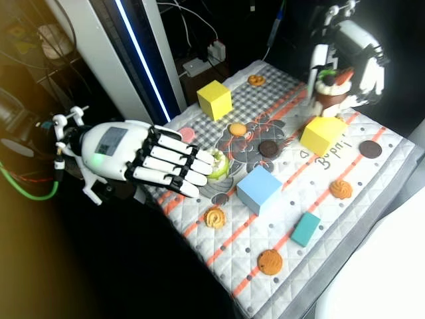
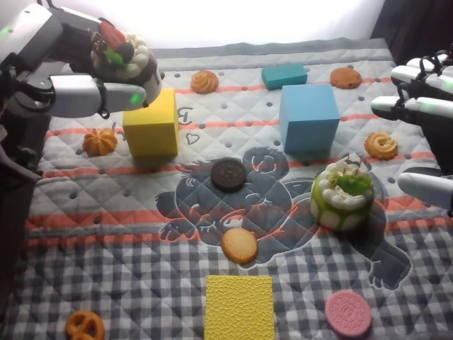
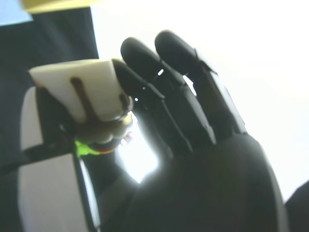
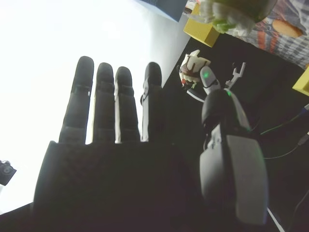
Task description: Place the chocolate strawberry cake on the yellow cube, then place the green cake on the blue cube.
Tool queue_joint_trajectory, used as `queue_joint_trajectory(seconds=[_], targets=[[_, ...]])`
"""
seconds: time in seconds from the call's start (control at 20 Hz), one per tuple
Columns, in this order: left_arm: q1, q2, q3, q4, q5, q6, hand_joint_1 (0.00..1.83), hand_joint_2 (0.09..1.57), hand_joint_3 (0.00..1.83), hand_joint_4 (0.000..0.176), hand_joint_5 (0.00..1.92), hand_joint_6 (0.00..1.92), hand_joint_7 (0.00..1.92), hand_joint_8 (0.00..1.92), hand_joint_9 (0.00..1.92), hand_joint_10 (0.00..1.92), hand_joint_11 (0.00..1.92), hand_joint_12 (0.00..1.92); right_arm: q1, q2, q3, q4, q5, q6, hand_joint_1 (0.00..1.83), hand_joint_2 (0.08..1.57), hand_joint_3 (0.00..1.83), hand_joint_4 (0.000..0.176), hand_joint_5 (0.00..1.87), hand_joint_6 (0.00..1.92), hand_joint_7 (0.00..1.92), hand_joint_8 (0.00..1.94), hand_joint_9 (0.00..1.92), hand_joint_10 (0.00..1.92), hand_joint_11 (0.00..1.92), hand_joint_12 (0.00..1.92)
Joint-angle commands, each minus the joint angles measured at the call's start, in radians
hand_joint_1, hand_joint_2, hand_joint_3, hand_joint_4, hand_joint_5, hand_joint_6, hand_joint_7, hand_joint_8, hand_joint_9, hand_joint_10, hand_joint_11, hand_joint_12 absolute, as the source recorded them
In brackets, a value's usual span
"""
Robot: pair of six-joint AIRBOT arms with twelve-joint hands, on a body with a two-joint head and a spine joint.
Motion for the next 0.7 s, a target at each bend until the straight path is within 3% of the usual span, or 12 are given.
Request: queue_joint_trajectory(seconds=[0.0,0.15,0.2,0.3,0.4,0.55,0.6,0.65], targets=[[-0.022,-0.004,0.008,0.023,-0.095,-0.014,1.26,1.06,0.0,0.0,1.04,0.78,1.14,0.86,1.01,0.81,0.75,1.34,0.006,-0.002,0.004,0.005,0.121,0.005,0.22,1.21,0.0,0.091,0.4,0.0,0.2,0.0,0.19,0.0,0.03,0.63],[-0.043,-0.02,0.036,0.022,-0.072,-0.014,1.25,1.07,0.0,0.0,1.02,0.82,1.13,0.88,1.02,0.74,0.73,1.32,0.006,-0.004,0.005,0.005,0.121,0.005,0.2,1.21,0.0,0.102,0.39,0.0,0.2,0.0,0.18,0.0,0.04,0.62],[-0.046,-0.024,0.041,0.018,-0.069,-0.014,1.25,1.07,0.0,0.0,1.03,0.8,1.12,0.9,1.03,0.76,0.76,1.33,0.006,-0.004,0.005,0.005,0.121,0.005,0.22,1.22,0.0,0.096,0.4,0.0,0.19,0.0,0.18,0.0,0.03,0.62],[-0.049,-0.031,0.049,0.012,-0.064,-0.014,1.25,1.07,0.0,0.0,1.03,0.8,1.11,0.91,1.02,0.75,0.73,1.33,0.006,-0.006,0.006,0.005,0.121,0.005,0.21,1.22,0.0,0.101,0.39,0.0,0.19,0.0,0.17,0.0,0.02,0.62],[-0.051,-0.04,0.058,0.01,-0.055,-0.014,1.25,1.07,0.0,0.0,1.04,0.79,1.13,0.87,1.02,0.73,0.68,1.35,0.006,-0.007,0.007,0.005,0.121,0.005,0.22,1.21,0.0,0.086,0.4,0.0,0.19,0.0,0.17,0.0,0.03,0.62],[-0.05,-0.049,0.07,0.008,-0.038,-0.014,1.26,1.06,0.0,0.0,1.06,0.75,1.16,0.84,1.03,0.74,0.67,1.38,0.006,-0.007,0.007,0.005,0.121,0.005,0.22,1.22,0.0,0.086,0.39,0.0,0.18,0.0,0.17,0.0,0.02,0.61],[-0.05,-0.051,0.074,0.009,-0.031,-0.014,1.27,1.05,0.0,0.0,1.08,0.69,1.16,0.85,1.0,0.78,0.56,1.43,0.006,-0.007,0.007,0.005,0.121,0.005,0.22,1.22,0.0,0.078,0.4,0.0,0.19,0.0,0.17,0.0,0.04,0.62],[-0.05,-0.054,0.078,0.009,-0.025,-0.014,1.26,1.06,0.0,0.0,1.06,0.71,1.16,0.85,0.99,0.78,0.52,1.43,0.006,-0.007,0.007,0.005,0.121,0.005,0.22,1.22,0.0,0.083,0.4,0.0,0.19,0.0,0.17,0.0,0.04,0.61]])
